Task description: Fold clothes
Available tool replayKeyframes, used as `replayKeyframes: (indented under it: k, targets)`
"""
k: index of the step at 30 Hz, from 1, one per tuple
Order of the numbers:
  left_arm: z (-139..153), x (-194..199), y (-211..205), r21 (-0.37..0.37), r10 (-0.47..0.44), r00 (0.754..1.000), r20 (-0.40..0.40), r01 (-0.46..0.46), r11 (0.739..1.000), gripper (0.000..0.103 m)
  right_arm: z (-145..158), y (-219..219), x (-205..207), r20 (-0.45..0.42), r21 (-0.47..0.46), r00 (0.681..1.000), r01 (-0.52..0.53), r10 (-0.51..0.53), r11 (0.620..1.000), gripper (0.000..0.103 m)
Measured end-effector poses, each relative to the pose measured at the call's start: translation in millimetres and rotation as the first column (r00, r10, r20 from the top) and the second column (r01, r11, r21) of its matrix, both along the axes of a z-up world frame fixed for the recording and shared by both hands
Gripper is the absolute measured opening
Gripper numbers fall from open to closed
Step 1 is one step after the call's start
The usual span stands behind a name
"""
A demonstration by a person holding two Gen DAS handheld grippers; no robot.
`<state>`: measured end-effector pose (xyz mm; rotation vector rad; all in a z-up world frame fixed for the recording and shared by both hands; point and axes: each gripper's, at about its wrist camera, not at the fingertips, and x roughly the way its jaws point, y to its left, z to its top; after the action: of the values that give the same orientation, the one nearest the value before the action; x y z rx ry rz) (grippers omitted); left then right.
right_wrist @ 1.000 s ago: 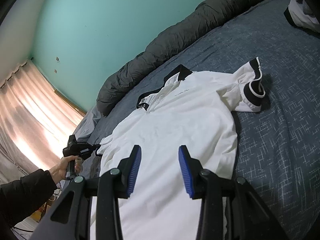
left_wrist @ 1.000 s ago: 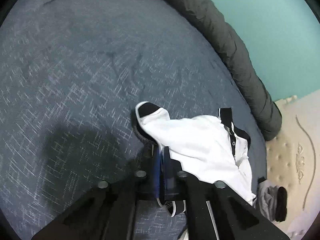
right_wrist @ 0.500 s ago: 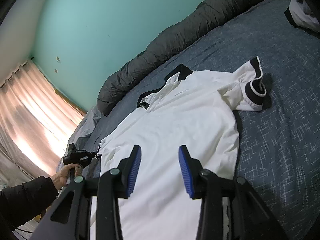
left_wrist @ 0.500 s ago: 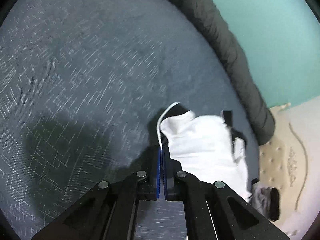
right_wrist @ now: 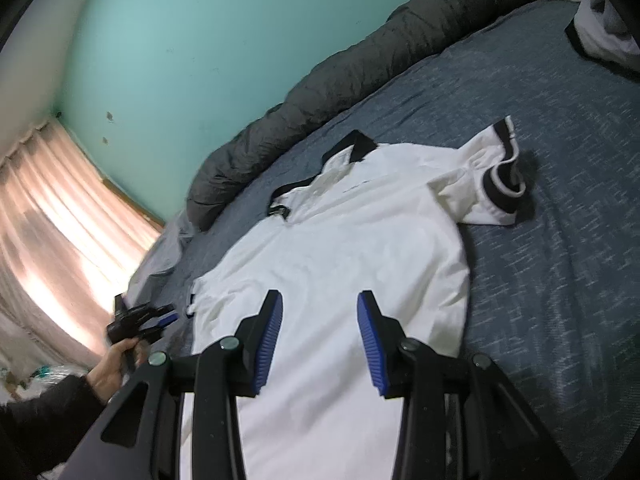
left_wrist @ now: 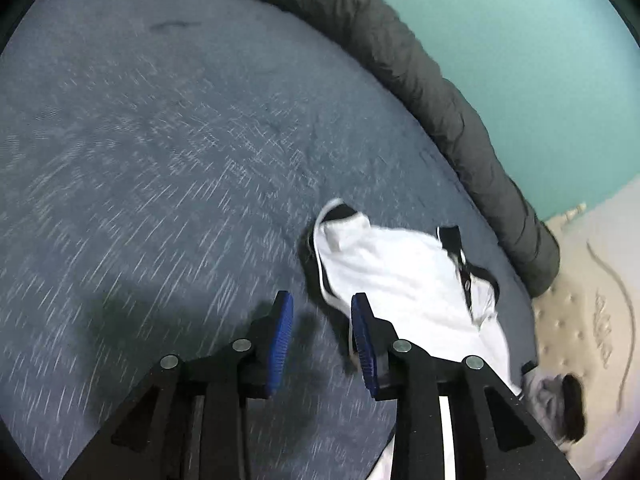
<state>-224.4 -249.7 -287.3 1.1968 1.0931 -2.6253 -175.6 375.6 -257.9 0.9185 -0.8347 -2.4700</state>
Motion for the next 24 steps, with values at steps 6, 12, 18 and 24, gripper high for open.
replayKeyframes:
  k: [6, 12, 18, 24]
  targets:
    - [-4, 36, 27, -0.058, -0.034, 0.999, 0.028, 0.035, 0.998, 0.054, 12, 22, -3, 0.030, 0.005, 0.996, 0.078, -0.079, 0.997, 0.055]
    - [7, 61, 59, -0.106, -0.111, 0.994, -0.010, 0.109, 0.988, 0.066, 29, 59, -38, 0.142, 0.135, 0.978, 0.134, -0.153, 0.982, 0.060]
    - [10, 45, 69, -0.102, -0.112, 0.993, -0.025, 0.109, 0.989, 0.068, 38, 110, -80, 0.222, 0.200, 0.921, 0.279, -0.321, 0.939, 0.062]
    - [8, 50, 67, -0.147, -0.112, 0.994, 0.005, 0.112, 0.983, 0.074, 22, 120, -109, 0.308, 0.144, 0.889, 0.308, -0.338, 0.941, 0.061]
